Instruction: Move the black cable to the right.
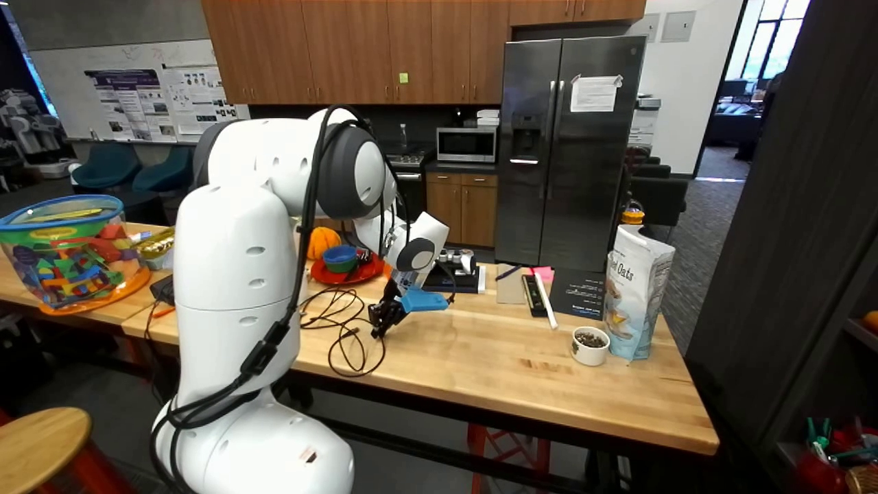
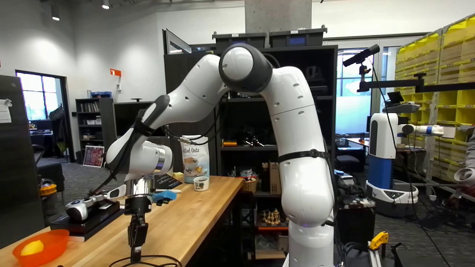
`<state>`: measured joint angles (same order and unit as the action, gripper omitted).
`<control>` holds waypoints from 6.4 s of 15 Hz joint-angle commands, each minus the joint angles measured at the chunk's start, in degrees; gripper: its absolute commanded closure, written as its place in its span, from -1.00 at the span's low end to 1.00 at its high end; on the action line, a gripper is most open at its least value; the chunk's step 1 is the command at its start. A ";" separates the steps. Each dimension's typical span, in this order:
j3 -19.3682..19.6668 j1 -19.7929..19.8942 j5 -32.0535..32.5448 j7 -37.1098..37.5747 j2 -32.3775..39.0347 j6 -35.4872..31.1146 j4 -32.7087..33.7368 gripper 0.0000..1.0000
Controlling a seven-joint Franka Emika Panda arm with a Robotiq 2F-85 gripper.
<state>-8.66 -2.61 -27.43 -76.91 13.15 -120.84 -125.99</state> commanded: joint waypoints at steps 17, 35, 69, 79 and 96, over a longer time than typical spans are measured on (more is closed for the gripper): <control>0.82 2.99 -7.49 6.84 0.26 1.11 7.95 0.98; 2.91 4.51 -8.52 9.15 -0.60 0.23 7.17 -0.91; -3.93 -4.37 3.15 -0.47 -2.58 -21.97 -1.41 -1.00; -5.10 -3.06 6.09 2.99 -1.88 -34.22 -5.39 -1.00; -5.75 -1.64 7.54 9.16 -2.78 -30.64 -7.75 -1.00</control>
<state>-13.38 -5.38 -18.26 -70.40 11.98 -152.97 -133.41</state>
